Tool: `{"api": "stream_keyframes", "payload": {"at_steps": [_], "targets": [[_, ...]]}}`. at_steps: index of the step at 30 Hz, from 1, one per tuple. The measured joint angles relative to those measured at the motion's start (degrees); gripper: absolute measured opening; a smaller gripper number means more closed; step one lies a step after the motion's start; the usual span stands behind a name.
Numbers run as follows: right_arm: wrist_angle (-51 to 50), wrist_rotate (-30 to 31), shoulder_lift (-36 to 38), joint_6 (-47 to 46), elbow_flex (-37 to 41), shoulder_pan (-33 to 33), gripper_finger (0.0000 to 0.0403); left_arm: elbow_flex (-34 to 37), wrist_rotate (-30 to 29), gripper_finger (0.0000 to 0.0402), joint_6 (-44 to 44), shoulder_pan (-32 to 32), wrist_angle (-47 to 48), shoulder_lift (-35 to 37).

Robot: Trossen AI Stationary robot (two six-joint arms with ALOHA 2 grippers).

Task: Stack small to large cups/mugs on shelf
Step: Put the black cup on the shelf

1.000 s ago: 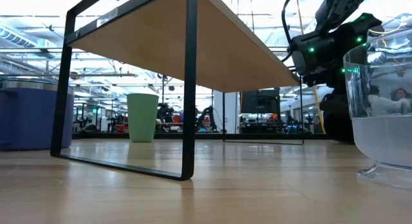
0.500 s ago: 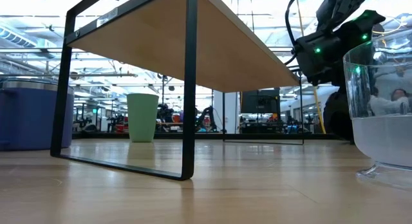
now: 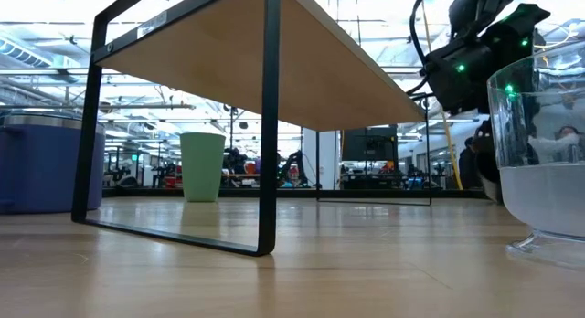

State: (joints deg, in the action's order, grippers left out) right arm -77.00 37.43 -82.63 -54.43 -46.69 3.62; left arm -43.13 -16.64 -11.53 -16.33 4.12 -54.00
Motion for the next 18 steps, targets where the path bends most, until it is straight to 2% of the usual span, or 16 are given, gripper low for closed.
{"api": "stream_keyframes", "payload": {"at_steps": [5, 18], "targets": [[-2.93, 0.33, 0.02, 0.02, -1.34, -0.01, 0.0004, 0.0, 0.0, 0.0031, 0.07, 0.0, -0.08, 0.01], [-7.55, -2.85, 3.97, 0.52, -6.53, -0.63, 0.0001, 0.0, -0.02, 0.0031, 0.13, 0.01, -0.13, 0.01]]}}
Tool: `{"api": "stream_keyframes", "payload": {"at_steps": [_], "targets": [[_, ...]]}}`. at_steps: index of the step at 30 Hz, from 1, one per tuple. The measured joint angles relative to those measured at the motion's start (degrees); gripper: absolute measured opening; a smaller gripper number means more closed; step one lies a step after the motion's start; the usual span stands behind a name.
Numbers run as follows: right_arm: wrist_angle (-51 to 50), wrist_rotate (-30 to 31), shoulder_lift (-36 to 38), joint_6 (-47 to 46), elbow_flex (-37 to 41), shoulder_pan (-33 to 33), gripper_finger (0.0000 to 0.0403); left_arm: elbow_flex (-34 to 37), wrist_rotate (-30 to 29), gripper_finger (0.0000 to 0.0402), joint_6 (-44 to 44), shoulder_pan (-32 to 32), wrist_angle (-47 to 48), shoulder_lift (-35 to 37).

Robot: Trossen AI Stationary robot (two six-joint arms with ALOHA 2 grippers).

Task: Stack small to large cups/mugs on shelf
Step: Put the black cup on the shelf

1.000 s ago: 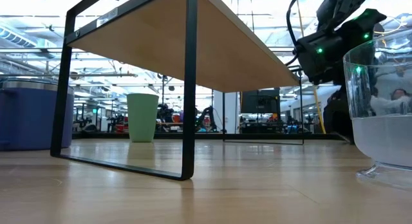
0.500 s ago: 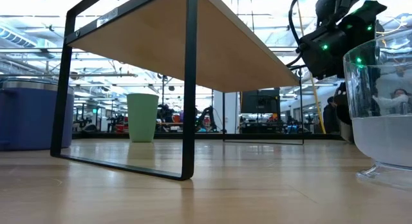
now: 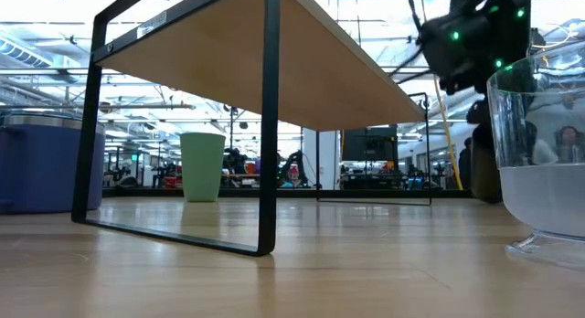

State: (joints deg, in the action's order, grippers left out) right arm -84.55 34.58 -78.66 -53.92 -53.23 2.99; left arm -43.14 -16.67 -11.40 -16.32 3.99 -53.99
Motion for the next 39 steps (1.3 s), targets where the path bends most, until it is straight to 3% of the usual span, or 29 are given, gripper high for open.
{"api": "stream_keyframes", "payload": {"at_steps": [13, 21, 28, 39], "targets": [[-5.24, -13.5, 3.09, -0.45, -10.21, -8.17, 0.0001, 0.0, 0.0, 0.0031, 0.21, 0.0, -0.12, 0.01], [-5.46, -14.55, 3.13, -2.64, -19.53, -14.0, 0.0001, -0.01, 0.09, 0.0031, 1.19, -0.35, -0.39, -0.01], [-5.51, -20.25, 3.13, -2.86, -25.07, -16.9, 0.0001, -0.02, 1.64, 0.0031, 3.74, -3.35, -0.59, -0.01], [-5.46, -26.88, 3.13, -0.56, -32.25, -17.49, 0.0, -0.02, 3.49, 0.0031, 4.23, -6.37, 0.19, 0.01]]}}
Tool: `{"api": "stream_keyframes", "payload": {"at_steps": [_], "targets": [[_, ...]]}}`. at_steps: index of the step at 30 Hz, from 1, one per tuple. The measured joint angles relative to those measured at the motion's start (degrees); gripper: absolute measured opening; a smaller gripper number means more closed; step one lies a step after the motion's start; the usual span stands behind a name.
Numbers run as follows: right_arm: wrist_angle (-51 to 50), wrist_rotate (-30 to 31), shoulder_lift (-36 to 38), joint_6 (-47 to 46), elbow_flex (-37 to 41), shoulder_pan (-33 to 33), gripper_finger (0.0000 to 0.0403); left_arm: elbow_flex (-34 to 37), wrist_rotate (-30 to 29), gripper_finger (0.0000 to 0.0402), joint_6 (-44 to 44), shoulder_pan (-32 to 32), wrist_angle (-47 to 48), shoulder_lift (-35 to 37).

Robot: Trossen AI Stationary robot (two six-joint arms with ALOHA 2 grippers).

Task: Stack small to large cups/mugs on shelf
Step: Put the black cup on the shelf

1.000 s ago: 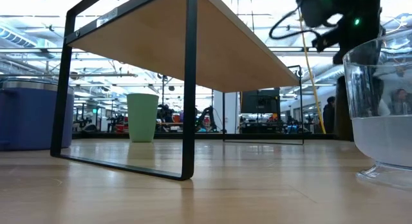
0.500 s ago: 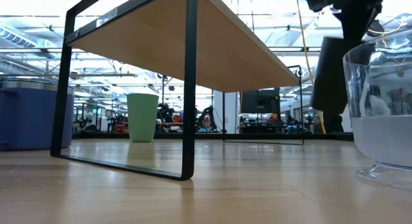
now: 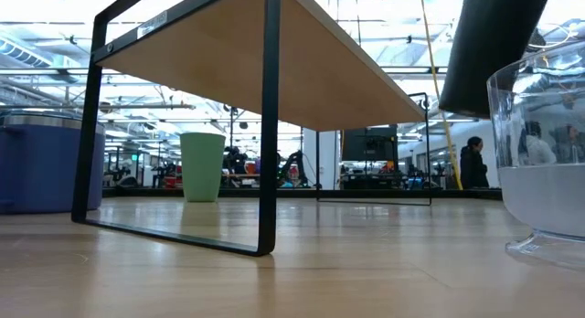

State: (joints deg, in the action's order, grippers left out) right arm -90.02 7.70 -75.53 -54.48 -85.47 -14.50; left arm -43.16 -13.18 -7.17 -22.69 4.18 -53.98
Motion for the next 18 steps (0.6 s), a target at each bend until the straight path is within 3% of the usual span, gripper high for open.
{"api": "stream_keyframes", "payload": {"at_steps": [3, 9, 14, 18], "targets": [[-0.03, -0.07, 0.0, 0.09, -2.09, 0.02, 0.0, 0.0, 2.62, 0.0031, 0.01, 0.2, 1.27, -0.02], [0.02, 0.32, 0.0, 1.3, -8.64, 0.02, 0.0, 0.0, 0.73, 0.0031, -0.03, 0.22, 1.74, -0.01], [0.0, 6.59, 0.0, 3.1, -14.17, 0.1, 0.0, 0.0, -1.92, 0.0035, 0.64, 1.85, 1.79, 0.0], [0.04, 9.79, 0.0, 3.49, -18.16, 1.01, 0.0, 0.0, -5.94, 0.0062, 1.8, 2.42, 2.53, 0.0]]}}
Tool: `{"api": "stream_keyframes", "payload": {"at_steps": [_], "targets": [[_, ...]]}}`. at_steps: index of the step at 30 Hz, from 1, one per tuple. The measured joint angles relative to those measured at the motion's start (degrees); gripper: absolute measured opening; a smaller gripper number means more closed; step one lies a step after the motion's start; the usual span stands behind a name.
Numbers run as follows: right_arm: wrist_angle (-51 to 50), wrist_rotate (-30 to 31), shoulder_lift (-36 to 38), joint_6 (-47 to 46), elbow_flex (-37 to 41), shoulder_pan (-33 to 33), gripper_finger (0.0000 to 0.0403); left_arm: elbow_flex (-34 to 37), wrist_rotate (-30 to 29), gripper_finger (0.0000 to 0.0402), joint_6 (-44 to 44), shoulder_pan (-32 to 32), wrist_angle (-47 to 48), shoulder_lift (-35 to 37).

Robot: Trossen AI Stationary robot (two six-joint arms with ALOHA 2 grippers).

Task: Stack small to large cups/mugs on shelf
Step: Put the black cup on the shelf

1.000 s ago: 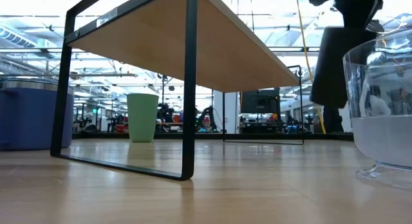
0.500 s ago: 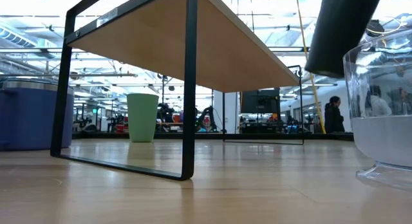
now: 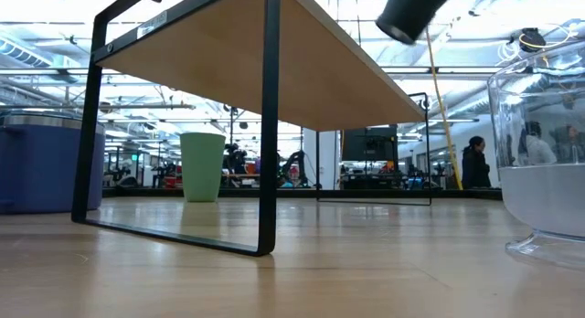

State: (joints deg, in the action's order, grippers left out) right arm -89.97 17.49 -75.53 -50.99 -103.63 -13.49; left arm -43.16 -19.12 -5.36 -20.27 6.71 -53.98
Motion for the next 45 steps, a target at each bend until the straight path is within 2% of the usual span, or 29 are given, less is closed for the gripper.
{"api": "stream_keyframes", "payload": {"at_steps": [5, 8, 13, 23, 30, 37, 45], "targets": [[-0.07, 0.05, -0.03, -2.16, -3.89, 3.35, 0.0, 0.0, -1.7, 0.0101, 0.59, 0.0, -0.1, 0.0], [2.14, -2.57, -0.63, -0.75, -5.86, 6.28, 0.0, 0.0, -2.0, 0.0114, 0.65, 0.0, -0.21, 0.0], [5.52, -5.83, -3.64, 5.26, -9.4, 10.61, 0.0, 0.0, -2.0, 0.0118, 0.61, 0.0, 0.57, 0.0], [-0.35, -14.46, -9.9, 8.59, -17.52, 21.52, 0.0, 0.0, -2.03, 0.0118, -0.12, 0.0, 2.9, 0.0], [0.03, -23.57, -13.27, 11.42, -17.69, 28.2, 0.0, 0.0, -2.03, 0.0118, -0.35, 0.11, 2.94, 0.0], [-0.11, -26.44, -15.23, 14.05, -17.69, 32.78, 0.0, 0.0, -2.03, 0.0118, -0.55, 0.11, 2.92, 0.0], [-0.08, -26.79, -14.28, 15.98, -13.75, 33.35, 0.0, 0.0, -1.98, 0.0118, -0.59, 0.11, 3.01, 0.0]]}}
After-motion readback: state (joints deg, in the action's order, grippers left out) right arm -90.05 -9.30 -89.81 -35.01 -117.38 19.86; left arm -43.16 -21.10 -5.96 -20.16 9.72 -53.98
